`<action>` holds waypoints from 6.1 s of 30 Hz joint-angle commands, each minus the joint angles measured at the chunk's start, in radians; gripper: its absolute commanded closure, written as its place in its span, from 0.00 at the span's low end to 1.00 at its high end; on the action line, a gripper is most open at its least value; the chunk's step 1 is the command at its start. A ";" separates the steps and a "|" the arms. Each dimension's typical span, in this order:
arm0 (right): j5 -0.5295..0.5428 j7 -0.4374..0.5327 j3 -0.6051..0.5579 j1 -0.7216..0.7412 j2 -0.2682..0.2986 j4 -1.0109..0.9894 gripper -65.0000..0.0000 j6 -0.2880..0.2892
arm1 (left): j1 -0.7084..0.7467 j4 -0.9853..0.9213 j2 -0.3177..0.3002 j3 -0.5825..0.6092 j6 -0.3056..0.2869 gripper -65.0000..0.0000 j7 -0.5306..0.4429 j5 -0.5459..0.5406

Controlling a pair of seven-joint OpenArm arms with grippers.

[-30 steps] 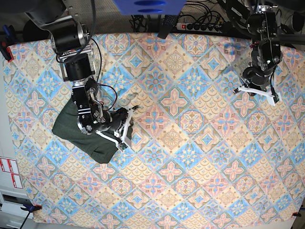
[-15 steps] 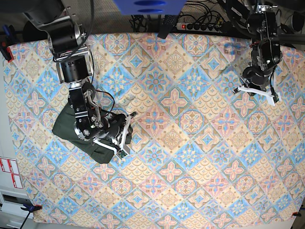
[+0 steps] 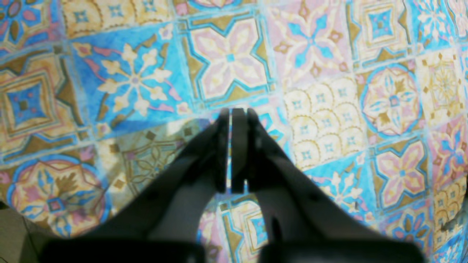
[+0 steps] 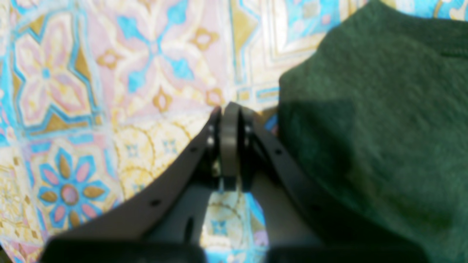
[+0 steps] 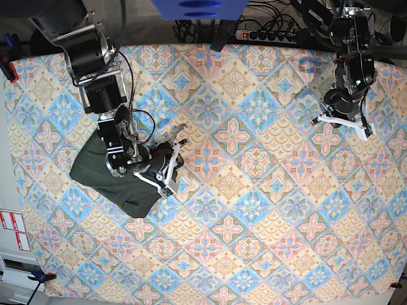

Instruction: Fold the T-shirt properly

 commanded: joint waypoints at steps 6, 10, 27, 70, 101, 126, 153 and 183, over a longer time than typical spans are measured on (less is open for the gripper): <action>-0.019 0.071 0.001 0.072 0.002 -0.099 1.00 -0.015 | -0.006 0.016 -0.010 -0.008 -0.004 1.00 -0.014 0.001; -0.021 0.114 0.001 0.135 0.002 -0.166 1.00 -0.015 | -0.003 0.016 -0.010 -0.008 -0.004 1.00 -0.014 -0.001; -0.316 0.260 0.010 0.199 0.005 -0.266 1.00 -0.015 | 0.002 0.020 0.025 -0.010 -0.004 1.00 -0.014 -0.001; -0.316 0.019 0.383 -0.148 0.161 0.409 1.00 0.080 | 0.026 0.020 0.025 -0.005 -0.004 1.00 -0.014 -0.001; -0.312 0.027 0.630 -0.416 0.249 0.470 1.00 0.090 | 0.019 0.017 0.027 -0.001 -0.004 1.00 -0.014 0.001; -0.312 0.020 0.530 -0.424 0.166 0.480 1.00 0.090 | 0.019 0.016 0.027 -0.001 -0.004 1.00 -0.014 0.001; -0.311 0.017 0.452 -0.390 0.146 0.538 1.00 0.090 | 0.019 0.016 0.046 -0.001 -0.004 1.00 -0.014 0.004; -0.179 -0.043 0.638 -0.829 0.146 1.055 1.00 0.090 | 0.259 0.189 0.039 -0.007 -0.004 1.00 -0.014 0.001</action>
